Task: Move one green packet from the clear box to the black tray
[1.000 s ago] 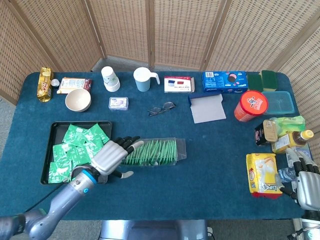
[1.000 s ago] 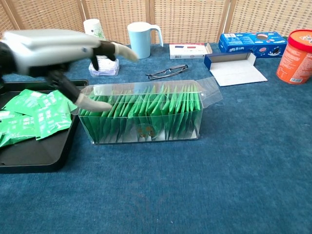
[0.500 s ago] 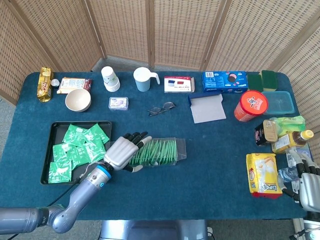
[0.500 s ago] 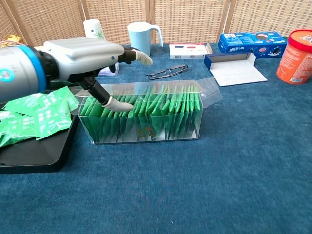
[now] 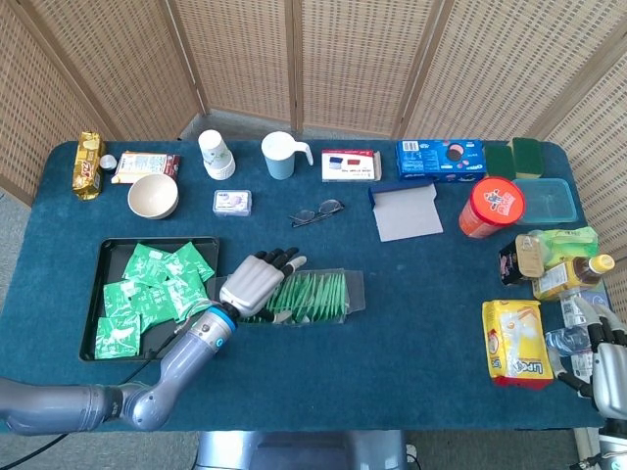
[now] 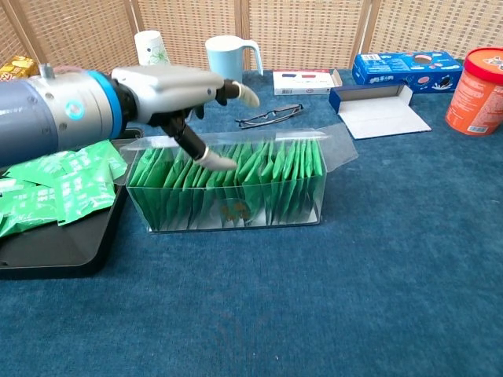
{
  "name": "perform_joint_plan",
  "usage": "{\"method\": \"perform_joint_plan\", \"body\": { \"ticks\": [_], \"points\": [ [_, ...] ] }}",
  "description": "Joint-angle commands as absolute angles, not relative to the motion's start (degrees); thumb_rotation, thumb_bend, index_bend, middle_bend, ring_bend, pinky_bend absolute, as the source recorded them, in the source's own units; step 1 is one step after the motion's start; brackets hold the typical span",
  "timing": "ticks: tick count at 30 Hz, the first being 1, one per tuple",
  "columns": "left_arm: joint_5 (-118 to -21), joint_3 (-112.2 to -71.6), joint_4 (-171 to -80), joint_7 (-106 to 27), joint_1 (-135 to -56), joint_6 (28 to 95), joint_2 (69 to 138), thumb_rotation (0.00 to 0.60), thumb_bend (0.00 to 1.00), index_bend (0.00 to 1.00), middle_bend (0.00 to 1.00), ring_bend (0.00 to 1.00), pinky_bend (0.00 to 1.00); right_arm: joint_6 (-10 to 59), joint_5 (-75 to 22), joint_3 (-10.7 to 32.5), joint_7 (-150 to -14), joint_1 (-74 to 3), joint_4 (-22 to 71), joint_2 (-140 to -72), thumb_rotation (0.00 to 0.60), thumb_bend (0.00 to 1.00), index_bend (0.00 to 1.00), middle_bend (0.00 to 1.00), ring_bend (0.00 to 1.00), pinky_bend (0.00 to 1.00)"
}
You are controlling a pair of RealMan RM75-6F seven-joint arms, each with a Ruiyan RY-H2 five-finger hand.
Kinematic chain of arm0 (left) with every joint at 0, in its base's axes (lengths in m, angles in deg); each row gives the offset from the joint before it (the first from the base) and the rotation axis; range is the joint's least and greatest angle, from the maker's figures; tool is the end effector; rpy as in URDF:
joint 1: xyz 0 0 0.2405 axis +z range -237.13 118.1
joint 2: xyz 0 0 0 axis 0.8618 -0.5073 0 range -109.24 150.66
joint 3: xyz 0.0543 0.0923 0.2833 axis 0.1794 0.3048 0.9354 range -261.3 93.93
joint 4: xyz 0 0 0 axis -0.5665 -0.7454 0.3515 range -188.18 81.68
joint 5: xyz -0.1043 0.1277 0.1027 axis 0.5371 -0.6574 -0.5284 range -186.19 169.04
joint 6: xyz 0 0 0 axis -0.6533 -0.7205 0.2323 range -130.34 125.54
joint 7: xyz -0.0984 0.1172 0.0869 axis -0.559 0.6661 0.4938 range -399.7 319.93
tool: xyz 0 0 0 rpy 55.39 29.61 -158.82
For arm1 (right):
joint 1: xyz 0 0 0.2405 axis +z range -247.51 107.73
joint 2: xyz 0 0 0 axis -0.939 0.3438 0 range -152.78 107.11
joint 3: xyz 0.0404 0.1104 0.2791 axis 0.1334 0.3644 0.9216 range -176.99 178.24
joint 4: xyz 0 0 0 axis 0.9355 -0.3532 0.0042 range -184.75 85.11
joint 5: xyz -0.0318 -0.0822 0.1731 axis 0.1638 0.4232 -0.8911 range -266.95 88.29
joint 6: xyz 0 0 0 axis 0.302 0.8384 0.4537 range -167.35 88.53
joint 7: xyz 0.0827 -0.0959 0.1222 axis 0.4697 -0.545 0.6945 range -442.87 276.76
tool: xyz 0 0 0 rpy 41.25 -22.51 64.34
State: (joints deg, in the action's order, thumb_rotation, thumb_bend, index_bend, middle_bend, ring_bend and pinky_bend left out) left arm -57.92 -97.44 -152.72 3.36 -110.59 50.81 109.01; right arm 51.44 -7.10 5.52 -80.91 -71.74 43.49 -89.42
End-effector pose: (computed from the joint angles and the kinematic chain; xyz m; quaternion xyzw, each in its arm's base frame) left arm -0.0829 0.3856 -0.0255 -0.8069 -0.3145 -0.3378 0.3685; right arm -0.3659 -0.1784 0.2035 0.5042 -0.4204 0.4093 0.6337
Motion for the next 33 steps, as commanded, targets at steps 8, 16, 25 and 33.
{"method": "perform_joint_plan", "body": {
  "ticks": [8,16,25,33],
  "points": [
    [-52.98,-102.96,-152.86,-4.54,-113.63,46.54,104.09,0.396,0.2,0.11,0.07,0.13,0.23,51.12,-7.14,5.52,-81.38,-71.75,43.54,-89.97,0.509,0.39,0.12,0.19,0.12,0.19],
    [-49.47,-103.62,-150.74,-9.0,-115.56,43.19,101.82,0.367,0.2,0.17,0.08,0.13,0.23,51.08,-7.38,5.65,-81.83,-71.9,43.81,-89.87,0.509,0.39,0.12,0.19,0.12,0.19],
    [-43.47,-102.84,-144.96,-14.38,-118.86,36.94,101.61,0.231,0.23,0.31,0.11,0.15,0.23,50.74,-7.65,5.77,-82.23,-71.89,43.89,-90.04,0.51,0.39,0.12,0.19,0.12,0.19],
    [-39.36,-101.75,-140.66,-17.47,-121.7,33.17,101.99,0.134,0.24,0.43,0.14,0.15,0.23,50.87,-7.8,5.88,-82.3,-72.08,43.94,-90.0,0.509,0.39,0.11,0.19,0.12,0.19]
  ]
}}
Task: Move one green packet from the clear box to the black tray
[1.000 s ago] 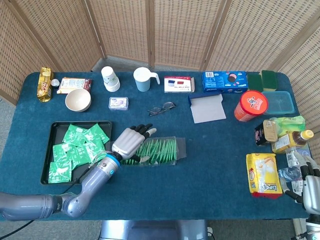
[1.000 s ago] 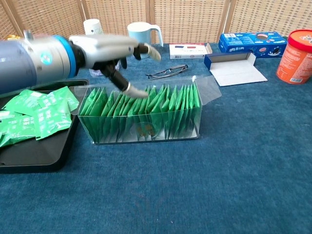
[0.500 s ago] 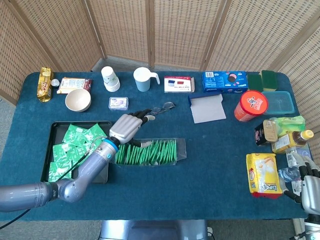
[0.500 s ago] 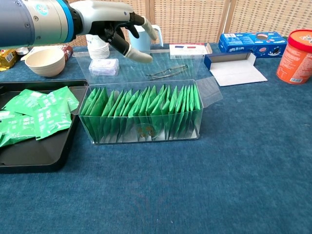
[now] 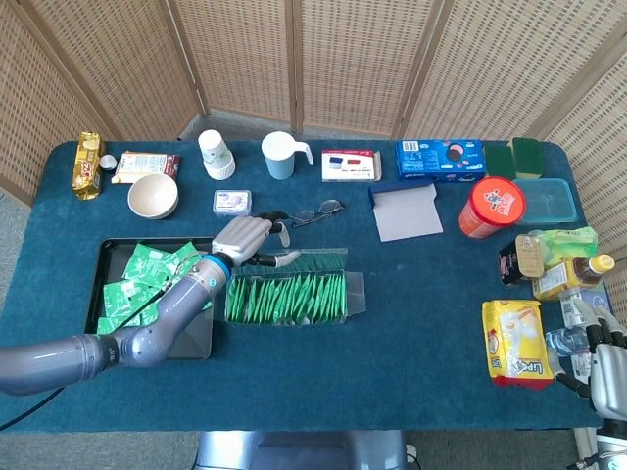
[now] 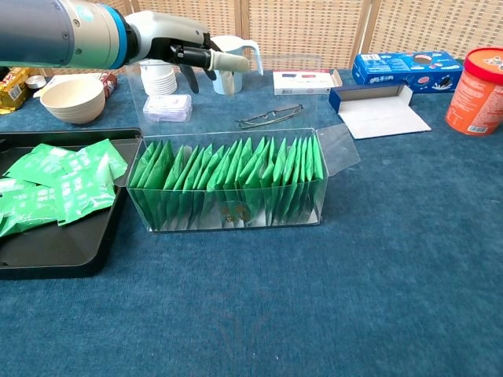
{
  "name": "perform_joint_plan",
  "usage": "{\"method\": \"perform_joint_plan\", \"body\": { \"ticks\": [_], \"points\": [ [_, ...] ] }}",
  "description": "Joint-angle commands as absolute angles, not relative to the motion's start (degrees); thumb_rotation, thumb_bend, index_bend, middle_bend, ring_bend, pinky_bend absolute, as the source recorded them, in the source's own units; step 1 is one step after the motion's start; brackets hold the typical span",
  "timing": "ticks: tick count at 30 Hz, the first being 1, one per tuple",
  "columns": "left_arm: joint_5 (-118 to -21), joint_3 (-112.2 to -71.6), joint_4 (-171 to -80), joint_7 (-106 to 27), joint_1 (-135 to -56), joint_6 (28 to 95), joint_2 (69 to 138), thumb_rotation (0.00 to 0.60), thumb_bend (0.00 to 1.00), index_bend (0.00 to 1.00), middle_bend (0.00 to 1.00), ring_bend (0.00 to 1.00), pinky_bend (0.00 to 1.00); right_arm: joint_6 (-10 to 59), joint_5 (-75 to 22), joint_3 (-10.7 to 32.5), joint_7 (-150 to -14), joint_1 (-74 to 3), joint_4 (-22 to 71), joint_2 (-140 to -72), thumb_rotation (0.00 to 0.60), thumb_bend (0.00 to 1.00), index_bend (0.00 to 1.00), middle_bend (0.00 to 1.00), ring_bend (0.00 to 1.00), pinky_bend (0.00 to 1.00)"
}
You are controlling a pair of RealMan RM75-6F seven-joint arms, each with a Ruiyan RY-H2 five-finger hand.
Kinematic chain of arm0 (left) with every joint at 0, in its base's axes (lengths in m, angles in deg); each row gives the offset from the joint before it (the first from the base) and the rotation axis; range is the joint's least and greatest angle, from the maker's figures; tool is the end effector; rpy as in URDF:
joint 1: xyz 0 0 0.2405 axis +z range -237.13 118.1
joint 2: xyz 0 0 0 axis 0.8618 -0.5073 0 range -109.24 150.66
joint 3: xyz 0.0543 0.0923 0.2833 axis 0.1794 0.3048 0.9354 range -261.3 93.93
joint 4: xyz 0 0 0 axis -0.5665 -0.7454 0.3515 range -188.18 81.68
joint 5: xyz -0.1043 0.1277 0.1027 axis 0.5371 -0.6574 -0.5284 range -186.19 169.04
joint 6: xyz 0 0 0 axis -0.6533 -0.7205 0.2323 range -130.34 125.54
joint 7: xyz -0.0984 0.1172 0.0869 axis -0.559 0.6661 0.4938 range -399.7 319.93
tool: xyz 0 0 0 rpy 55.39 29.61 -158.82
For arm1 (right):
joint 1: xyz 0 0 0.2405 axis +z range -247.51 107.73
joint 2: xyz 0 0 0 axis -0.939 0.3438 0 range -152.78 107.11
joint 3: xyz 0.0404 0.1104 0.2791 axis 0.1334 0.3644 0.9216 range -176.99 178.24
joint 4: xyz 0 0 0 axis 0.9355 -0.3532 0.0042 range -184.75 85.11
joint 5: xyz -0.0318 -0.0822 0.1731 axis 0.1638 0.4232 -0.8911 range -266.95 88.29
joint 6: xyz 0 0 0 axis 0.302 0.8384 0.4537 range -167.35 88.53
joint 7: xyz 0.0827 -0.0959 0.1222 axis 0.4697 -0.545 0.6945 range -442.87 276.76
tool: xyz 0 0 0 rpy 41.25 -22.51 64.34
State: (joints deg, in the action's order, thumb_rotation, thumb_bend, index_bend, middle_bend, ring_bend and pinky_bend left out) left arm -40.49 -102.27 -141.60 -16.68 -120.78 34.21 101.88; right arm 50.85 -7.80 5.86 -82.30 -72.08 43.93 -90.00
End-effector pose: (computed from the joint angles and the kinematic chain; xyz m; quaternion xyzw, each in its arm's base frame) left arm -0.0735 0.4643 0.0079 -0.7400 -0.4806 -0.3370 0.3283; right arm -0.3674 -0.1772 0.1992 0.5014 -0.4251 0.4011 0.6380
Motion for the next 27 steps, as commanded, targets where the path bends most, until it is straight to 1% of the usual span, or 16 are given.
{"method": "perform_joint_plan", "body": {
  "ticks": [1,3,13,16,19,21,27],
  "points": [
    [-38.72,-101.49,-140.13,-17.8,-122.24,32.65,102.03,0.132,0.24,0.45,0.14,0.15,0.23,50.88,-7.78,5.91,-82.32,-72.08,43.97,-89.99,0.509,0.39,0.11,0.19,0.12,0.19],
    [-37.73,-101.11,-139.43,-18.44,-123.07,31.86,102.12,0.125,0.24,0.46,0.14,0.15,0.23,50.91,-7.78,5.96,-82.4,-72.08,44.01,-89.97,0.509,0.39,0.11,0.19,0.12,0.19],
    [-35.49,-98.52,-136.52,-20.52,-126.05,30.33,103.08,0.116,0.24,0.46,0.15,0.15,0.23,50.96,-8.08,6.07,-82.45,-72.33,44.08,-89.91,0.51,0.39,0.11,0.19,0.12,0.19],
    [-34.84,-97.56,-135.52,-20.85,-126.7,30.29,103.37,0.115,0.24,0.41,0.15,0.15,0.23,50.78,-8.18,6.1,-82.41,-72.29,44.0,-89.96,0.509,0.39,0.11,0.19,0.12,0.19],
    [-34.62,-97.09,-134.73,-21.39,-127.12,30.86,103.73,0.113,0.24,0.31,0.14,0.15,0.23,50.61,-8.21,6.13,-82.43,-72.22,43.96,-90.03,0.51,0.39,0.11,0.19,0.12,0.19],
    [-35.2,-97.07,-134.56,-21.83,-127.12,31.85,103.86,0.111,0.24,0.27,0.14,0.15,0.23,50.63,-8.19,6.19,-82.44,-72.21,43.97,-90.03,0.509,0.39,0.11,0.19,0.12,0.19],
    [-39.6,-96.89,-134.32,-21.99,-126.38,36.9,104.43,0.101,0.24,0.23,0.1,0.1,0.23,50.62,-8.19,6.29,-82.46,-72.2,43.97,-90.06,0.51,0.39,0.11,0.19,0.12,0.19]
  ]
}}
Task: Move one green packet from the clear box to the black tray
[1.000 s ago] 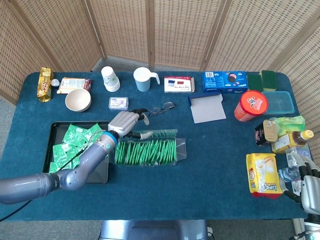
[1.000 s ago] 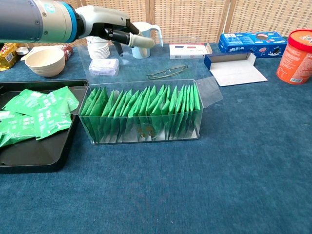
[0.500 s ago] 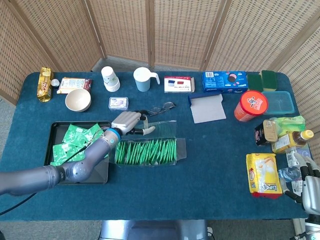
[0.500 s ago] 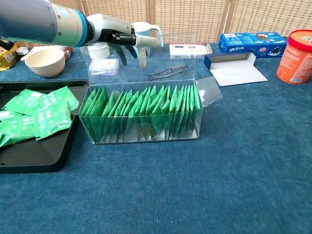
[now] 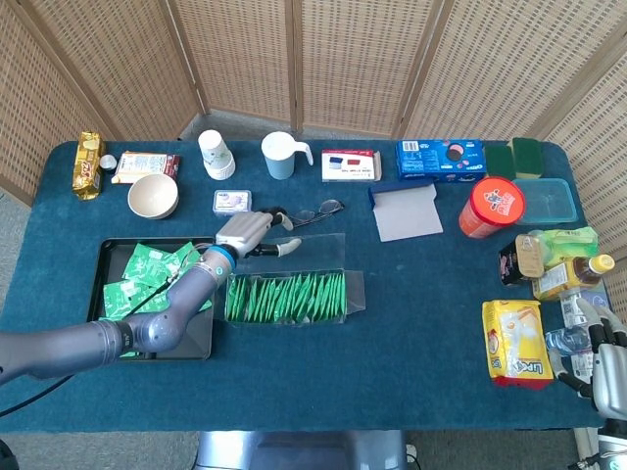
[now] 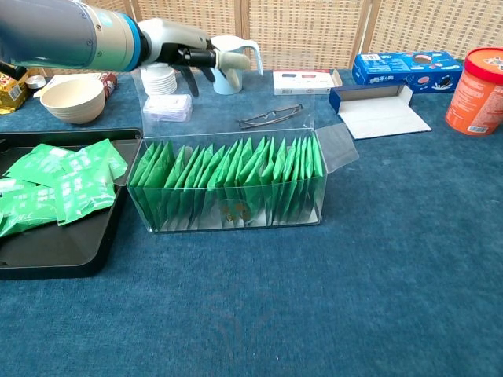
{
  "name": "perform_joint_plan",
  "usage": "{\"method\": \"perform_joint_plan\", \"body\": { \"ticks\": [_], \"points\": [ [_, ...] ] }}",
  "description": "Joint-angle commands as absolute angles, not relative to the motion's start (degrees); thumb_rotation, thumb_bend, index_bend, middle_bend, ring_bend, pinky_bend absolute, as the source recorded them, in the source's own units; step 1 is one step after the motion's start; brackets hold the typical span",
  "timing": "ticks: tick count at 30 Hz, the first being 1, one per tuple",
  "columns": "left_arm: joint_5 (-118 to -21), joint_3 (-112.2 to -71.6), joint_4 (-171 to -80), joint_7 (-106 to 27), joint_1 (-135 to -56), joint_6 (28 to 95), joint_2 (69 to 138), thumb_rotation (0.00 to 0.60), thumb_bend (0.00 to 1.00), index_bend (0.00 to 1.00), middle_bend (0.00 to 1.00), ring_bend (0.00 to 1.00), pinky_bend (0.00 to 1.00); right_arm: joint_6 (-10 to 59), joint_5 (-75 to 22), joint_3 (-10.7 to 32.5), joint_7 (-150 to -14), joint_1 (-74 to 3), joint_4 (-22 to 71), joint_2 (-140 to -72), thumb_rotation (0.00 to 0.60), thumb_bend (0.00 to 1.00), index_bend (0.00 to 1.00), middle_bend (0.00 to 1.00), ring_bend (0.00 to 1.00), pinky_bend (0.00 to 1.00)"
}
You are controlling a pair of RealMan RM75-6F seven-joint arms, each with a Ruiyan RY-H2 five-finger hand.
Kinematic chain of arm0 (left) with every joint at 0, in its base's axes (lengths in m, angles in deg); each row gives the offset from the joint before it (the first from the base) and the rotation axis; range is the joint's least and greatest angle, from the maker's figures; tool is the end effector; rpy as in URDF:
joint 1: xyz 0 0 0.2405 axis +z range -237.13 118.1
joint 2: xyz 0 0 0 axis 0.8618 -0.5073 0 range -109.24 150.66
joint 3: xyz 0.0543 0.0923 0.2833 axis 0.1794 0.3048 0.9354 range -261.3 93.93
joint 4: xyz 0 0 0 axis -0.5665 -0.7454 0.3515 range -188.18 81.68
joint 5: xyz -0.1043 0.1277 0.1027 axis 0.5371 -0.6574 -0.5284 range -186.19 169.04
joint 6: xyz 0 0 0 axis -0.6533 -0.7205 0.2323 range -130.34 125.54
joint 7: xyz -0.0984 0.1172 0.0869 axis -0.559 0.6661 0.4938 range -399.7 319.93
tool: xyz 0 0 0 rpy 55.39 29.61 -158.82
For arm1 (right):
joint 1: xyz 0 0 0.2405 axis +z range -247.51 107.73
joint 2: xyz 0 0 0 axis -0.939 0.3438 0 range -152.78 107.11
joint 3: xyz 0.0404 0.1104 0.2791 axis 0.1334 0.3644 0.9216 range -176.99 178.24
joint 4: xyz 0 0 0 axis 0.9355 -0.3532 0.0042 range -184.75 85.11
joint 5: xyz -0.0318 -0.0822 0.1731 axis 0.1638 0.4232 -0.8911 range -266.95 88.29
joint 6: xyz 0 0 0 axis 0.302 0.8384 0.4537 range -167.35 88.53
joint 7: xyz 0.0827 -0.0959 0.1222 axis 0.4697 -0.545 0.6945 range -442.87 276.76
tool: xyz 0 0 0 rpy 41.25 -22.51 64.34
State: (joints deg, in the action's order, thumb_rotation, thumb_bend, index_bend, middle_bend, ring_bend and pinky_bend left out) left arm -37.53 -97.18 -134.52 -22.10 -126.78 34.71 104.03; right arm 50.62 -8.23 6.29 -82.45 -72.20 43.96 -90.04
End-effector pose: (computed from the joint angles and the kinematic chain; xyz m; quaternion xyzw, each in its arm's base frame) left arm -0.0700 0.4877 -0.0016 -0.7284 -0.4900 -0.3296 0.3474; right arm -0.3686 -0.1776 0.1999 0.4981 -0.4259 0.3996 0.6409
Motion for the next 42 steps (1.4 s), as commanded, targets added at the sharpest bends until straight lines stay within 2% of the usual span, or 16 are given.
{"method": "perform_joint_plan", "body": {
  "ticks": [1,8,22,25,30,31,33,34,35,36,37,42],
  "points": [
    [-40.32,-96.63,-134.2,-21.7,-126.31,37.63,104.61,0.095,0.24,0.23,0.1,0.1,0.23,50.61,-8.15,6.27,-82.45,-72.19,43.98,-90.08,0.511,0.39,0.11,0.19,0.12,0.19],
    [-44.96,-93.66,-132.68,-17.52,-125.94,42.75,106.4,0.069,0.24,0.21,0.07,0.04,0.23,50.74,-8.07,6.26,-82.43,-72.31,43.98,-90.11,0.511,0.39,0.11,0.19,0.12,0.19],
    [-46.75,-90.1,-131.42,-8.99,-126.33,46.66,107.9,0.068,0.24,0.2,0.04,0.0,0.23,51.07,-7.83,6.29,-82.18,-72.53,43.93,-90.1,0.51,0.39,0.11,0.19,0.12,0.19],
    [-47.85,-90.37,-131.77,-8.27,-126.11,48.7,107.97,0.069,0.24,0.19,0.04,0.0,0.23,51.21,-7.83,6.3,-82.12,-72.63,43.94,-90.05,0.509,0.39,0.11,0.19,0.12,0.19],
    [-55.41,-92.28,-137.39,-11.47,-123.8,54.61,105.05,0.077,0.24,0.19,0.04,0.0,0.22,51.27,-7.89,6.29,-81.84,-72.79,43.78,-89.97,0.51,0.39,0.11,0.19,0.12,0.19],
    [-60.3,-91.96,-140.35,-13.09,-122.85,56.19,103.12,0.115,0.24,0.19,0.04,0.0,0.21,51.1,-7.93,6.28,-81.79,-72.73,43.69,-90.06,0.51,0.39,0.11,0.19,0.12,0.19],
    [-66.17,-90.57,-143.27,-15.07,-121.74,56.43,100.57,0.334,0.24,0.19,0.04,0.0,0.2,50.87,-7.88,6.28,-81.86,-72.58,43.65,-90.25,0.51,0.39,0.11,0.19,0.12,0.19],
    [-67.42,-90.32,-143.91,-15.81,-121.46,56.26,99.97,0.387,0.24,0.19,0.04,0.0,0.2,50.82,-7.86,6.27,-81.91,-72.54,43.63,-90.3,0.51,0.39,0.11,0.19,0.12,0.19],
    [-68.53,-90.09,-144.52,-16.51,-121.21,56.04,99.43,0.514,0.24,0.19,0.04,0.0,0.2,50.76,-7.84,6.28,-81.96,-72.5,43.63,-90.35,0.509,0.39,0.11,0.19,0.12,0.19],
    [-70.66,-89.57,-145.58,-17.76,-120.82,55.44,98.49,0.576,0.24,0.19,0.04,0.0,0.19,50.67,-7.8,6.3,-82.05,-72.41,43.64,-90.43,0.509,0.39,0.11,0.19,0.12,0.19],
    [-72.12,-89.15,-146.28,-18.51,-120.55,55.03,97.88,0.597,0.24,0.19,0.04,0.0,0.19,50.62,-7.79,6.32,-82.1,-72.36,43.64,-90.49,0.509,0.39,0.11,0.19,0.12,0.19],
    [-78.28,-86.45,-147.74,-19.82,-119.79,52.04,96.27,0.6,0.24,0.21,0.02,0.0,0.19,50.45,-7.74,6.33,-82.25,-72.23,43.64,-90.68,0.511,0.39,0.11,0.19,0.12,0.19]
  ]
}}
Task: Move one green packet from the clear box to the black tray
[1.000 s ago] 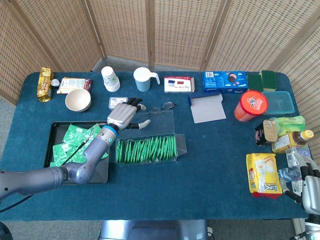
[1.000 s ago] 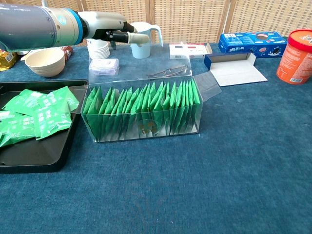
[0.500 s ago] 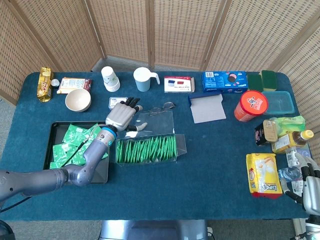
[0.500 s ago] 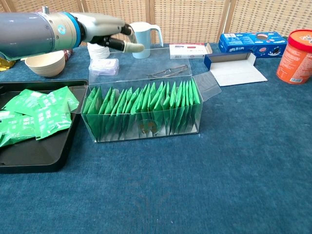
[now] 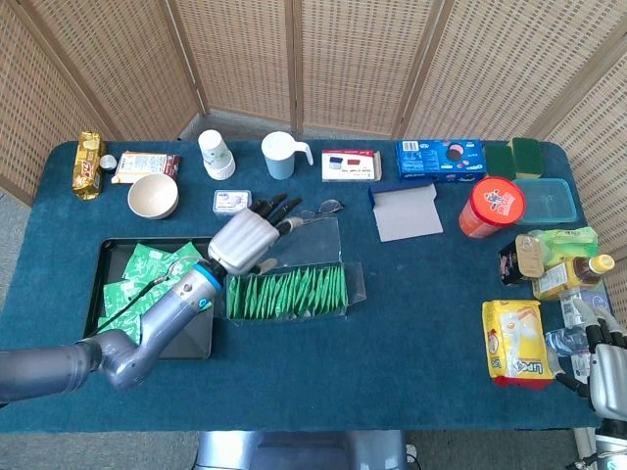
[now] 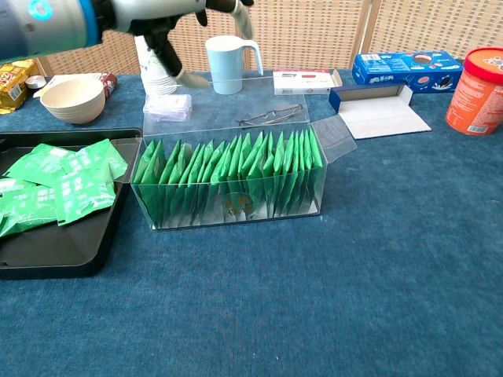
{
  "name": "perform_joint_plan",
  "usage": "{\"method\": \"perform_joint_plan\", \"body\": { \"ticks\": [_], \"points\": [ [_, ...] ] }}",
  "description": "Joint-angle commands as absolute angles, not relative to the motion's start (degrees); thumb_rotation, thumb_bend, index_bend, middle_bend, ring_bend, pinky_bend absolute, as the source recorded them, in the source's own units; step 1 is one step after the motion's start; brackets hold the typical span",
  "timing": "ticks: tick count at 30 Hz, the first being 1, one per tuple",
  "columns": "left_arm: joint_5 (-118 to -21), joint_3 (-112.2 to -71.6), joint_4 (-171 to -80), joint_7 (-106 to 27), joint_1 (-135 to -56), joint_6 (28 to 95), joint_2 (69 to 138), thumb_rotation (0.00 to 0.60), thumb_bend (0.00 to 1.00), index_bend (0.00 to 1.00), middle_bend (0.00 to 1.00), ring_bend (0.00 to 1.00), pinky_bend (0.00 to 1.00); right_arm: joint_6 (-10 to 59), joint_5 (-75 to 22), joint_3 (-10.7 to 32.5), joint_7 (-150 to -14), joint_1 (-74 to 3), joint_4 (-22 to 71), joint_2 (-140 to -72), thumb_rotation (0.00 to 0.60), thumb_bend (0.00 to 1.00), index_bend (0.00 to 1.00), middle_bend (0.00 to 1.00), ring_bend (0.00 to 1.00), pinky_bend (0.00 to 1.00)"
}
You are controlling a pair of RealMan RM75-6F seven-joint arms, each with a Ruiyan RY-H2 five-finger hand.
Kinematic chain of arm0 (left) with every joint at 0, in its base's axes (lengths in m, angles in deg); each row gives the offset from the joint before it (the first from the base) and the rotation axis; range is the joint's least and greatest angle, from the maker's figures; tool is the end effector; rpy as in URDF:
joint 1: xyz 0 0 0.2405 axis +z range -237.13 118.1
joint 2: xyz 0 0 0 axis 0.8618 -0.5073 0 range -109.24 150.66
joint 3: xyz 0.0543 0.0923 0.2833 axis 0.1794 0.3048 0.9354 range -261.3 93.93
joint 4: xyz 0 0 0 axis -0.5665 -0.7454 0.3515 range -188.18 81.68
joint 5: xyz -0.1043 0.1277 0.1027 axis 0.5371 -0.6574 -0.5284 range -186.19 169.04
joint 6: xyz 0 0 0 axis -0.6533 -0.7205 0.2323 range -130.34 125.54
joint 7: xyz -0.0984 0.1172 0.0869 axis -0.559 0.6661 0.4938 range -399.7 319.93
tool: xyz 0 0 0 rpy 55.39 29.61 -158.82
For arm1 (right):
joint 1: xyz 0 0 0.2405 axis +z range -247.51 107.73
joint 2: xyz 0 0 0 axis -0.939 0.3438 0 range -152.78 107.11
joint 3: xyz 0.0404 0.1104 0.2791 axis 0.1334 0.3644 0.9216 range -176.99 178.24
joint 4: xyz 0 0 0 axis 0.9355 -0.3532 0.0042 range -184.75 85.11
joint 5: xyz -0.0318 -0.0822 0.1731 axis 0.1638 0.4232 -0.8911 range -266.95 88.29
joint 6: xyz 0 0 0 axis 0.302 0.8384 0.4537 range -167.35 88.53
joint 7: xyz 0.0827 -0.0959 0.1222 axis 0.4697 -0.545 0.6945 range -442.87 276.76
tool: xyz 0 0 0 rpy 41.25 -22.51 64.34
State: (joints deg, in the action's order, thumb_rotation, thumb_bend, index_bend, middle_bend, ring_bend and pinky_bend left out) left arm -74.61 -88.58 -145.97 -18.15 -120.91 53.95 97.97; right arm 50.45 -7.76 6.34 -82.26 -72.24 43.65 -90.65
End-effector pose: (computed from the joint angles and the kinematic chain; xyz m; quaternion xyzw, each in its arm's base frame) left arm -0.0533 0.4288 0.0425 -0.8212 -0.1906 -0.3950 0.3650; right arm -0.3680 -0.1778 0.1958 0.4990 -0.4277 0.4029 0.6369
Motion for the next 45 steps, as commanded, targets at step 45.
{"method": "perform_joint_plan", "body": {
  "ticks": [45],
  "points": [
    [-70.25,-87.21,-141.4,-4.5,-123.42,40.95,105.14,0.6,0.24,0.38,0.01,0.0,0.19,51.48,-8.19,6.4,-79.98,-73.68,41.92,-90.77,0.51,0.39,0.1,0.19,0.12,0.19]
  ]
}}
